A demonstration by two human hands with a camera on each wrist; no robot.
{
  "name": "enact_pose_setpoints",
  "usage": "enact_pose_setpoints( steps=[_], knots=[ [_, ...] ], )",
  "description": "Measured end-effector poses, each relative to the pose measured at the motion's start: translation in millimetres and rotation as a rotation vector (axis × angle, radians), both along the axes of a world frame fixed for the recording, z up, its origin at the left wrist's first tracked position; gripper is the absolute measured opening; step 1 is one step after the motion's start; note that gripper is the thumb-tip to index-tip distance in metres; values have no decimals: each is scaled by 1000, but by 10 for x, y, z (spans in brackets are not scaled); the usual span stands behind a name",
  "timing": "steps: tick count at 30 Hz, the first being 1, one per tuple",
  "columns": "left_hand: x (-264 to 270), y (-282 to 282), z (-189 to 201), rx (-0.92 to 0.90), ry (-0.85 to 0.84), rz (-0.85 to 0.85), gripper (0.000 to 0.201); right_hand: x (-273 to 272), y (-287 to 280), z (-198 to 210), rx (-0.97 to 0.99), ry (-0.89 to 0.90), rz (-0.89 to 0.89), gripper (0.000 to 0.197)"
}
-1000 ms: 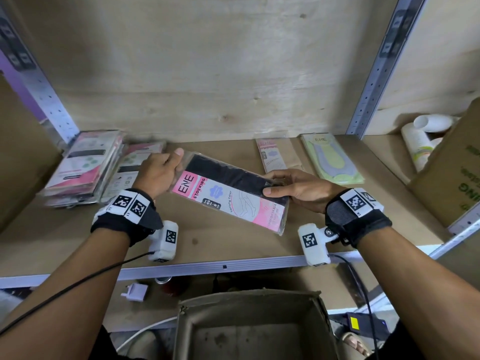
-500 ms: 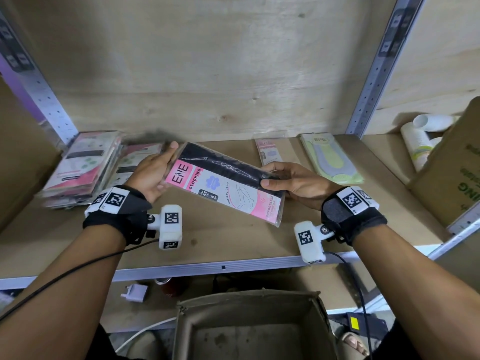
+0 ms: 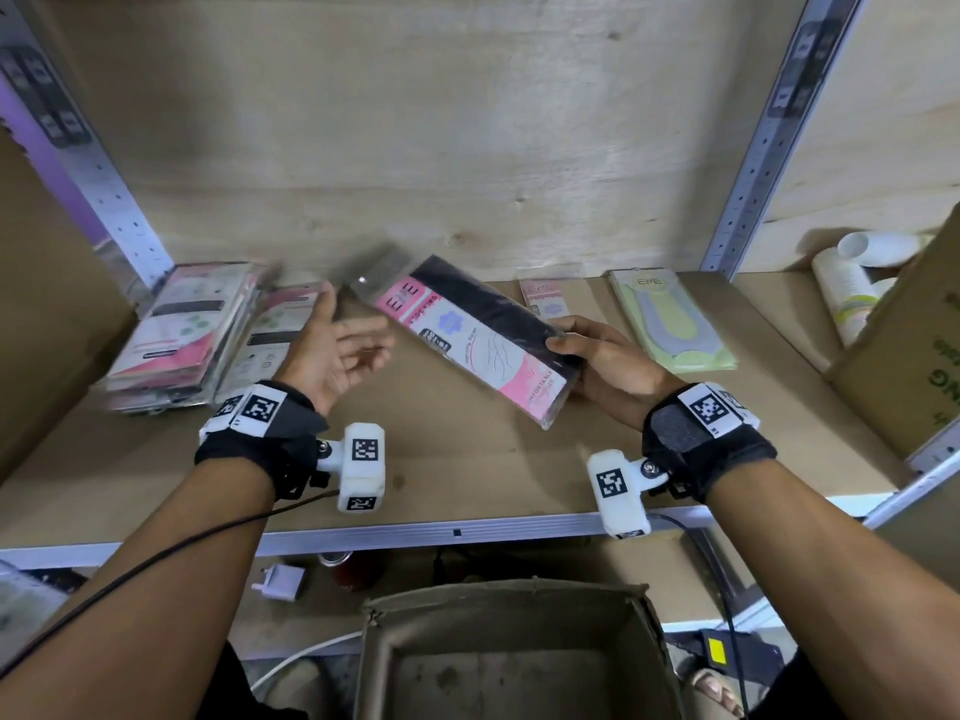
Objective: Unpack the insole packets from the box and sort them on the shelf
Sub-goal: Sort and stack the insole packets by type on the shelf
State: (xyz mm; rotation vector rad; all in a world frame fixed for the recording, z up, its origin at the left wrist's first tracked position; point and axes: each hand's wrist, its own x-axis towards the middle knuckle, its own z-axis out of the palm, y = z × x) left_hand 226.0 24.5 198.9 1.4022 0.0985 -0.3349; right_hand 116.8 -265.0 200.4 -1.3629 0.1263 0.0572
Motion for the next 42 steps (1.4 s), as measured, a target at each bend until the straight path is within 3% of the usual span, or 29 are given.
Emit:
enact_pose_setpoints(
  steps=[8, 11, 16, 19, 26, 29, 33, 42],
  knots=[
    [-420, -513, -44, 123, 2, -468, 67, 98, 299, -59, 149, 27, -104, 25],
    [-437, -513, -64, 179, -81, -455, 45, 133, 382, -105, 60, 64, -126, 31],
    [-407, -415, -54, 281, -105, -350, 33, 182, 423, -138, -248, 119, -123, 43],
    [-411, -409, -52, 338, -89, -324, 36, 225, 478, -158, -506, 126, -156, 46],
    [-393, -386, -40, 419, -52, -295, 36, 239, 556, -134, -802, 136, -108, 36],
    [-336, -362, -63, 597, -88, -271, 36, 197, 601, -98, -1008, 56, -108, 28],
    [-238, -287, -51, 856, -145, -279, 35, 168, 683, -63, -1044, 42, -51, 39],
    [-231, -320, -66, 757, -115, -332, 39, 193, 677, -70, -972, 69, 2, 48]
  ],
)
